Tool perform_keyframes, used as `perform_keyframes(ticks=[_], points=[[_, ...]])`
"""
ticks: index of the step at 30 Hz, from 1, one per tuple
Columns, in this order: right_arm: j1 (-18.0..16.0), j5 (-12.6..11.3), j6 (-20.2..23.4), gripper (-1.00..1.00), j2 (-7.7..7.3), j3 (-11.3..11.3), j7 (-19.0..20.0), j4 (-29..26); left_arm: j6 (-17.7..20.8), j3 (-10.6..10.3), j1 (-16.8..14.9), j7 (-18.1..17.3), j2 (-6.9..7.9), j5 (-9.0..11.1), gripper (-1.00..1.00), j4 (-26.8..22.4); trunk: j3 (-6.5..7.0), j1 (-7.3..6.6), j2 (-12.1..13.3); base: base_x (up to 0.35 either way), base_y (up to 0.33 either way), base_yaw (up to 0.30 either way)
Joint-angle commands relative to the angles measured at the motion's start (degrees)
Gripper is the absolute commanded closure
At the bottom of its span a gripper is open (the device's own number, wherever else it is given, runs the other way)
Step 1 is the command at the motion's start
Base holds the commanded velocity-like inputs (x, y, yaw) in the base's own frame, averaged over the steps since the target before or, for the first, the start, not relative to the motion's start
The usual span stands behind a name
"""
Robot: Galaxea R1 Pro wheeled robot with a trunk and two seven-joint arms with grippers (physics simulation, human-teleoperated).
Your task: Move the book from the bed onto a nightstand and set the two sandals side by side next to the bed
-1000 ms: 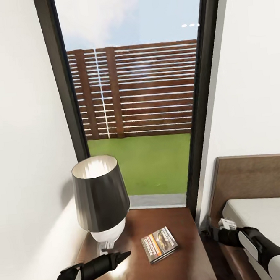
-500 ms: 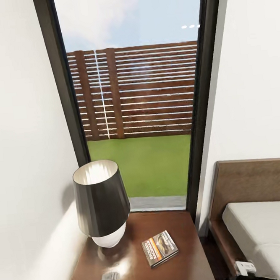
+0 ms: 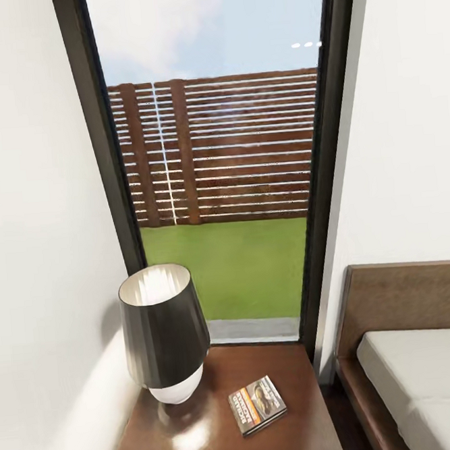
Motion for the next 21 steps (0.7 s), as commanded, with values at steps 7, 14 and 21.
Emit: perform_keyframes(ticks=[7, 14, 21], points=[[6.8, -0.65, 1.19, -1.0, 2.82, 0.17, -0.07, 0.09, -0.52, 0.21, 5.26, 3.74, -0.18, -3.12, -1.0, 0.02, 1.21, -1.55, 2.79, 0.0, 0.0, 0.0], [9.18, -1.31, 0.6, -1.0, 2.93, 0.05, -0.17, -0.06, -0.63, 0.23, 6.04, 4.03, -0.06, -3.31, -1.0, -0.04, 2.1, -2.65, 4.8, 0.0, 0.0, 0.0], [9.29, -1.33, 0.6, -1.0, 2.9, -0.07, -0.17, -0.09, -0.64, 0.57, 6.09, 4.05, -0.05, -3.13, -1.0, -0.14, 2.1, -2.65, 4.8, 0.0, 0.0, 0.0]])
